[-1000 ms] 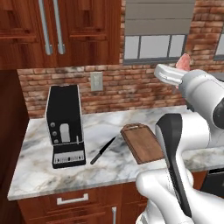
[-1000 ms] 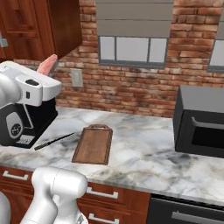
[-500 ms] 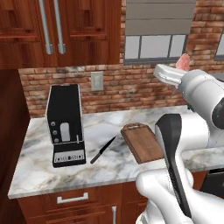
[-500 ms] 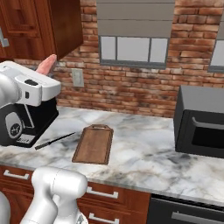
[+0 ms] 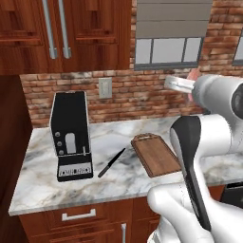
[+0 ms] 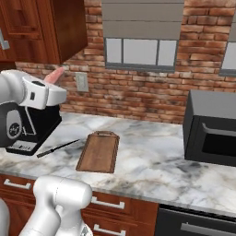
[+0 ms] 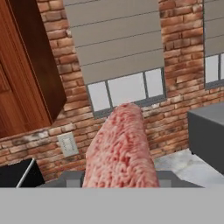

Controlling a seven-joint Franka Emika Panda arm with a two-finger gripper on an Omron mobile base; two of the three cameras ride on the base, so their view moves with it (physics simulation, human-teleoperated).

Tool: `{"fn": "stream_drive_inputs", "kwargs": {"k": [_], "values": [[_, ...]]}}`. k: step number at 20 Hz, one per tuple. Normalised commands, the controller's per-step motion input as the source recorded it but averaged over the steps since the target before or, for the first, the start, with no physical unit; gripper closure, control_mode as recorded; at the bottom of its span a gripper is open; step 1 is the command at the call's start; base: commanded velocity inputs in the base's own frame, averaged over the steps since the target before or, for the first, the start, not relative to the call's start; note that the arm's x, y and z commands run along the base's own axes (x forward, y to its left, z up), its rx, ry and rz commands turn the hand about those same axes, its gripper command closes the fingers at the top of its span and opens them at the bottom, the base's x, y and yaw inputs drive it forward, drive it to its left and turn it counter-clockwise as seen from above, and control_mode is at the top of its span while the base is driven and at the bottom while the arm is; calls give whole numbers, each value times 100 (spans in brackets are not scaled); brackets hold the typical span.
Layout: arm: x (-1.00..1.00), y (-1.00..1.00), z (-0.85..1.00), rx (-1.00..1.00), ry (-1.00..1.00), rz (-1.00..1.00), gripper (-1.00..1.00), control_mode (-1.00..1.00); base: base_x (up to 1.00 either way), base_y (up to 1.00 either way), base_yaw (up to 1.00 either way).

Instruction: Retrieve the steak from the fridge and place it on the cutting board.

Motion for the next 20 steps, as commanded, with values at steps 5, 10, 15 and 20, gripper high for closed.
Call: {"fn": "stream_drive_inputs", "kwargs": {"k": [5, 10, 15, 20], "values": [[0, 0, -31, 0, 34, 0, 100, -100, 0, 0, 0], [0, -1, -48, 0, 36, 0, 100, -100, 0, 0, 0], [0, -14, -64, 0, 27, 0, 100, -100, 0, 0, 0], [0, -19, -58, 0, 10, 0, 100, -100, 0, 0, 0]]}}
